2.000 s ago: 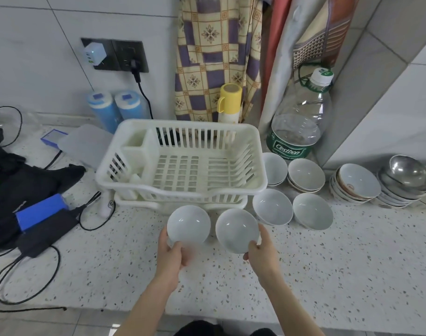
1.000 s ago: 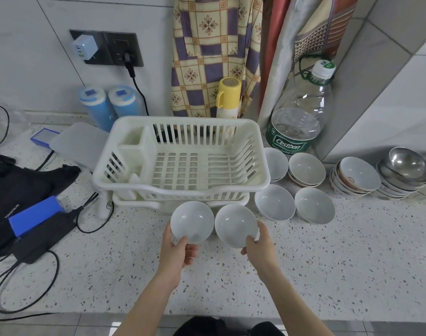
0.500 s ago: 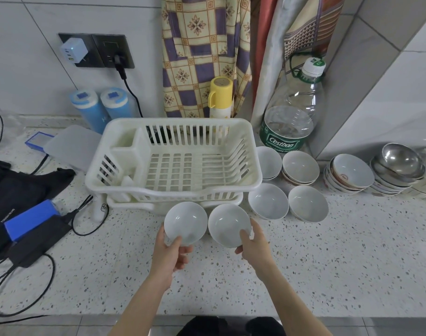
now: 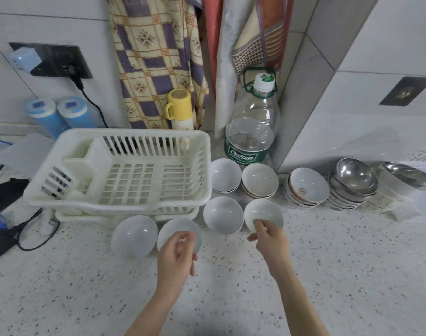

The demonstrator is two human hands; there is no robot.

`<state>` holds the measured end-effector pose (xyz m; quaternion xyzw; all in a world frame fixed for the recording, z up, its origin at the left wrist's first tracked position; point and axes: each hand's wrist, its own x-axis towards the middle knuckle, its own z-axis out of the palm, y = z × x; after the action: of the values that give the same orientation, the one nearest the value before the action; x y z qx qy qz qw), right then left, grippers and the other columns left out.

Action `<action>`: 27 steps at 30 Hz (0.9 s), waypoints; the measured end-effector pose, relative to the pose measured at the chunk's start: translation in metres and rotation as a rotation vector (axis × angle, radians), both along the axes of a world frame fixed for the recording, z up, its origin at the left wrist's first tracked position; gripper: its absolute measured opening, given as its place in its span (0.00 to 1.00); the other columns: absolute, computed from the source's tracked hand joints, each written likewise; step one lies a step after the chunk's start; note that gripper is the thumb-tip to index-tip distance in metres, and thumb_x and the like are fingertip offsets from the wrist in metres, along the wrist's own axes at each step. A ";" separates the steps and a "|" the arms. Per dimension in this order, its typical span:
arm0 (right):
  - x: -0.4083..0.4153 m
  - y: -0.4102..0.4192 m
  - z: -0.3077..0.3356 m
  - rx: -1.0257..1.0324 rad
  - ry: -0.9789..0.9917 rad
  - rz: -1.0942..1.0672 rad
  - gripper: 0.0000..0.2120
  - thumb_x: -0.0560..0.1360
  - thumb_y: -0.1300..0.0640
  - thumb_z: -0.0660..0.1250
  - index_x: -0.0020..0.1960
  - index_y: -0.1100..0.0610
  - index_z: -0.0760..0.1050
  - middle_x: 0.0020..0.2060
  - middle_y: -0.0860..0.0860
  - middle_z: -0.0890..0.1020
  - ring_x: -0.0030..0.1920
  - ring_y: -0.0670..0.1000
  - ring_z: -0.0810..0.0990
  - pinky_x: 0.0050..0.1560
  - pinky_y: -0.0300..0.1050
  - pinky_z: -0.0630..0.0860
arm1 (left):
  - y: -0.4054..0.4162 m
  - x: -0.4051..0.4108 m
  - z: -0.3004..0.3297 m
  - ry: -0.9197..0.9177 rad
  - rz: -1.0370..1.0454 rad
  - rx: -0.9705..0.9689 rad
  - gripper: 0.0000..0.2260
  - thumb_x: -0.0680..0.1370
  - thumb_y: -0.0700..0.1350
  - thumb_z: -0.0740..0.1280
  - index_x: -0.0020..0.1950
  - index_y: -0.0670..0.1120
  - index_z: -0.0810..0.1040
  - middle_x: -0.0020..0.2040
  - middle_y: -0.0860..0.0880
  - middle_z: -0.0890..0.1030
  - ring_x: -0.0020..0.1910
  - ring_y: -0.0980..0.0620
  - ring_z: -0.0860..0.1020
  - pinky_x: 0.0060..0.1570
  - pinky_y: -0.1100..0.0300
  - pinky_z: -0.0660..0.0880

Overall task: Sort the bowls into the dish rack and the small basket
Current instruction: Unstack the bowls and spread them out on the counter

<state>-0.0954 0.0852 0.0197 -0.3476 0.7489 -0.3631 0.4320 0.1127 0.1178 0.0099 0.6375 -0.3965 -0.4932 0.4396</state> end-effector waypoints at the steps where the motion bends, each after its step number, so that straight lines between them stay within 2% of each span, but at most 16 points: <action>1: -0.014 -0.005 0.003 -0.004 0.007 -0.020 0.10 0.77 0.54 0.61 0.41 0.50 0.80 0.28 0.47 0.83 0.25 0.45 0.70 0.28 0.43 0.68 | -0.010 -0.018 0.004 0.011 -0.050 0.006 0.06 0.80 0.50 0.67 0.50 0.50 0.81 0.29 0.49 0.80 0.21 0.54 0.72 0.23 0.64 0.69; 5: -0.063 -0.035 0.007 0.009 0.027 -0.017 0.10 0.77 0.57 0.61 0.41 0.52 0.79 0.32 0.49 0.83 0.34 0.50 0.74 0.34 0.44 0.69 | -0.059 -0.077 0.009 0.039 -0.105 0.086 0.08 0.81 0.50 0.65 0.58 0.50 0.77 0.33 0.50 0.82 0.22 0.55 0.74 0.22 0.66 0.67; 9: -0.087 -0.071 0.002 0.070 0.144 0.103 0.12 0.77 0.58 0.60 0.38 0.59 0.78 0.33 0.50 0.83 0.35 0.53 0.75 0.32 0.42 0.66 | -0.108 -0.108 0.004 -0.004 -0.008 0.156 0.13 0.81 0.47 0.65 0.65 0.50 0.69 0.37 0.48 0.83 0.20 0.56 0.73 0.19 0.67 0.66; 11: -0.091 -0.090 -0.005 0.114 0.206 0.170 0.14 0.77 0.57 0.59 0.41 0.65 0.77 0.39 0.58 0.84 0.42 0.60 0.79 0.39 0.46 0.71 | -0.128 -0.115 -0.001 -0.015 0.042 0.176 0.15 0.80 0.47 0.65 0.66 0.48 0.67 0.38 0.46 0.84 0.19 0.55 0.72 0.18 0.68 0.63; 12: -0.091 -0.100 -0.009 0.152 0.246 0.208 0.14 0.78 0.56 0.59 0.44 0.66 0.77 0.43 0.61 0.83 0.47 0.62 0.80 0.43 0.48 0.73 | -0.137 -0.117 -0.004 -0.006 0.069 0.197 0.16 0.80 0.47 0.64 0.67 0.48 0.66 0.39 0.45 0.84 0.19 0.54 0.72 0.18 0.67 0.63; 13: -0.090 -0.107 -0.011 0.195 0.297 0.245 0.14 0.79 0.55 0.58 0.46 0.64 0.77 0.47 0.61 0.83 0.50 0.62 0.80 0.46 0.48 0.74 | -0.144 -0.120 -0.007 0.009 0.096 0.228 0.17 0.81 0.46 0.64 0.68 0.48 0.66 0.39 0.44 0.84 0.19 0.53 0.73 0.19 0.67 0.62; 15: -0.088 -0.118 -0.015 0.243 0.407 0.286 0.16 0.81 0.53 0.57 0.53 0.63 0.77 0.51 0.61 0.81 0.54 0.61 0.79 0.45 0.46 0.70 | -0.154 -0.123 -0.014 0.040 0.141 0.300 0.16 0.81 0.45 0.63 0.67 0.45 0.66 0.40 0.42 0.83 0.20 0.52 0.74 0.21 0.66 0.62; 17: -0.088 -0.123 -0.021 0.237 0.471 0.291 0.17 0.81 0.53 0.56 0.56 0.65 0.75 0.52 0.61 0.81 0.54 0.61 0.79 0.44 0.43 0.67 | -0.160 -0.125 -0.019 0.073 0.171 0.345 0.14 0.81 0.44 0.62 0.65 0.43 0.67 0.39 0.43 0.82 0.18 0.53 0.75 0.21 0.67 0.61; 22: -0.083 -0.128 -0.026 0.227 0.526 0.259 0.16 0.81 0.51 0.58 0.57 0.64 0.72 0.50 0.60 0.82 0.51 0.62 0.81 0.42 0.46 0.69 | -0.172 -0.125 -0.026 0.103 0.240 0.364 0.15 0.82 0.41 0.61 0.67 0.47 0.62 0.36 0.38 0.83 0.16 0.52 0.71 0.19 0.69 0.60; 27: -0.077 -0.136 -0.025 0.215 0.531 0.229 0.14 0.80 0.53 0.59 0.58 0.64 0.69 0.50 0.61 0.82 0.50 0.63 0.81 0.41 0.46 0.70 | -0.182 -0.126 -0.029 0.144 0.288 0.386 0.19 0.82 0.36 0.58 0.70 0.51 0.64 0.39 0.36 0.83 0.17 0.53 0.71 0.19 0.68 0.59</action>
<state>-0.1723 -0.0504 -0.0055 -0.4648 0.8256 -0.1272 0.2936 -0.0130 -0.0638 -0.0196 0.7227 -0.1675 -0.5363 0.4026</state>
